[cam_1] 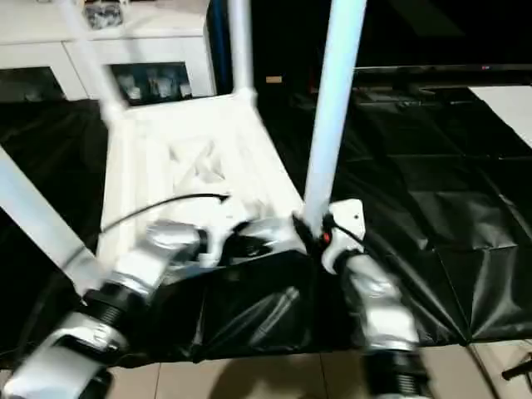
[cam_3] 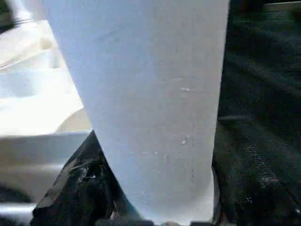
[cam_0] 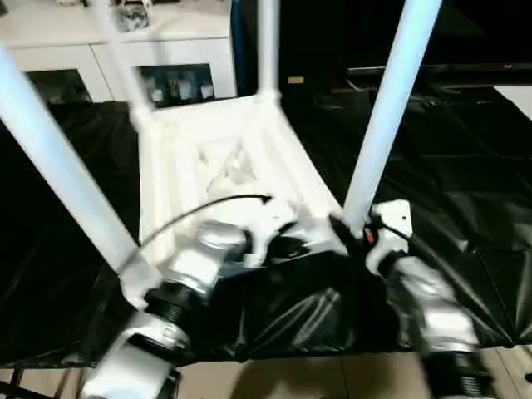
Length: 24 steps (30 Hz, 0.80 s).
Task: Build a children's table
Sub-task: Rotate leg to tighten
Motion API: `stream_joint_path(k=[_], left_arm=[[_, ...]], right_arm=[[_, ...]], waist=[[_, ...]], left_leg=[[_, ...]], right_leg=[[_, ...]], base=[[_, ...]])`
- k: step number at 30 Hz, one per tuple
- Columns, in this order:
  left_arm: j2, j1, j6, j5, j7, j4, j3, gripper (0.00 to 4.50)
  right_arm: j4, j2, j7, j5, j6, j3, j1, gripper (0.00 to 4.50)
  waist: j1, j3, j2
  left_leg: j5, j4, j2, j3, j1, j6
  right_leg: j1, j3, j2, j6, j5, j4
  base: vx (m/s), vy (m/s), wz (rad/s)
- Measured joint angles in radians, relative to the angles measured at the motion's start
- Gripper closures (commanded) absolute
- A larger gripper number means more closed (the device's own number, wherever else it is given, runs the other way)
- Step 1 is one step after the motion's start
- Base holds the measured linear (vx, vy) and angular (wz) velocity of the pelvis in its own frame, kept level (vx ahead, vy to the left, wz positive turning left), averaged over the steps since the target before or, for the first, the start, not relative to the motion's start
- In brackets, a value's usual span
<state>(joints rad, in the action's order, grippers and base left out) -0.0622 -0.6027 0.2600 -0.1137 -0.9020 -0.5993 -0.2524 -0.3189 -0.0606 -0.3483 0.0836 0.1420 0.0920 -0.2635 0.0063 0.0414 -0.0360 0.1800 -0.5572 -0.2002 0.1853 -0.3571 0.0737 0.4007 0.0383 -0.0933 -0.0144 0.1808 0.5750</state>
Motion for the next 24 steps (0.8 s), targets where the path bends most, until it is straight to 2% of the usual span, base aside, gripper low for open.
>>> stream_joint_path(k=[3, 5, 8, 11, 13, 16, 21, 24], left_arm=[[0.0, 0.016, 0.0, -0.009, 0.003, 0.025, -0.002, 4.5], [0.0, 0.023, 0.0, -0.013, 0.003, 0.037, -0.002, 4.5], [-0.001, 0.029, -0.004, -0.02, 0.001, 0.051, -0.009, 4.5], [-0.001, 0.03, -0.011, -0.02, -0.008, 0.064, -0.029, 4.5], [-0.001, 0.034, -0.021, -0.019, -0.023, 0.071, -0.04, 4.5], [-0.007, 0.041, -0.039, -0.014, -0.052, 0.08, -0.049, 4.5], [-0.027, 0.044, -0.06, -0.001, -0.077, 0.079, -0.061, 4.5], [-0.038, 0.045, -0.068, 0.003, -0.076, 0.075, -0.058, 4.5]], right_arm=[[-0.007, 0.007, 0.006, -0.009, -0.021, 0.0, -0.001, 2.01], [-0.01, 0.008, 0.007, -0.011, -0.035, 0.0, -0.001, 1.45], [-0.009, -0.013, -0.031, -0.012, -0.036, -0.004, 0.001, 1.15], [0.024, -0.1, -0.111, -0.017, -0.038, -0.045, 0.029, 0.94], [0.061, -0.161, -0.195, -0.009, -0.037, -0.057, 0.06, 0.94], [0.122, -0.256, -0.329, 0.043, -0.032, -0.05, 0.118, 0.94], [0.257, -0.43, -0.54, 0.151, 0.008, -0.009, 0.224, 0.94], [0.286, -0.455, -0.6, 0.182, 0.026, -0.003, 0.264, 0.94]], waist=[[-0.002, -0.001, -0.001], [-0.003, -0.002, -0.003], [-0.002, -0.003, -0.005], [0.003, -0.005, -0.008], [0.013, -0.006, -0.01], [0.035, -0.009, -0.014], [0.042, -0.009, -0.015], [0.036, -0.009, -0.014]], left_leg=[[0.0, 0.001, 0.001, -0.001, -0.001, 0.0], [0.0, 0.001, 0.001, -0.001, -0.002, 0.0], [0.0, 0.002, 0.001, -0.001, -0.004, 0.0], [0.001, 0.002, 0.001, -0.002, -0.008, 0.0], [0.001, 0.002, 0.001, -0.002, -0.01, -0.001], [-0.001, 0.002, 0.0, -0.001, -0.01, -0.009], [0.0, 0.001, -0.003, 0.003, -0.011, -0.01], [0.0, -0.001, -0.004, 0.003, -0.01, -0.01]], right_leg=[[0.0, 0.0, 0.0, -0.001, 0.0, -0.001], [0.001, 0.0, 0.0, -0.001, 0.0, -0.001], [0.001, 0.0, 0.0, -0.001, 0.0, -0.003], [0.001, 0.001, 0.0, 0.0, 0.0, -0.005], [0.001, 0.001, 0.0, 0.002, -0.001, -0.005], [0.001, 0.002, 0.0, -0.003, 0.002, -0.004], [0.001, 0.002, 0.001, -0.004, 0.003, -0.001], [0.001, 0.003, 0.001, -0.004, 0.003, 0.001]], base=[[0.0, 0.0, 0.0], [0.0, 0.0, 0.0], [0.0, 0.0, 0.0], [0.0, 0.0, 0.0], [0.0, 0.0, 0.0], [0.0, 0.0, 0.0], [0.0, 0.0, 0.0], [0.0, 0.0, 0.0]])
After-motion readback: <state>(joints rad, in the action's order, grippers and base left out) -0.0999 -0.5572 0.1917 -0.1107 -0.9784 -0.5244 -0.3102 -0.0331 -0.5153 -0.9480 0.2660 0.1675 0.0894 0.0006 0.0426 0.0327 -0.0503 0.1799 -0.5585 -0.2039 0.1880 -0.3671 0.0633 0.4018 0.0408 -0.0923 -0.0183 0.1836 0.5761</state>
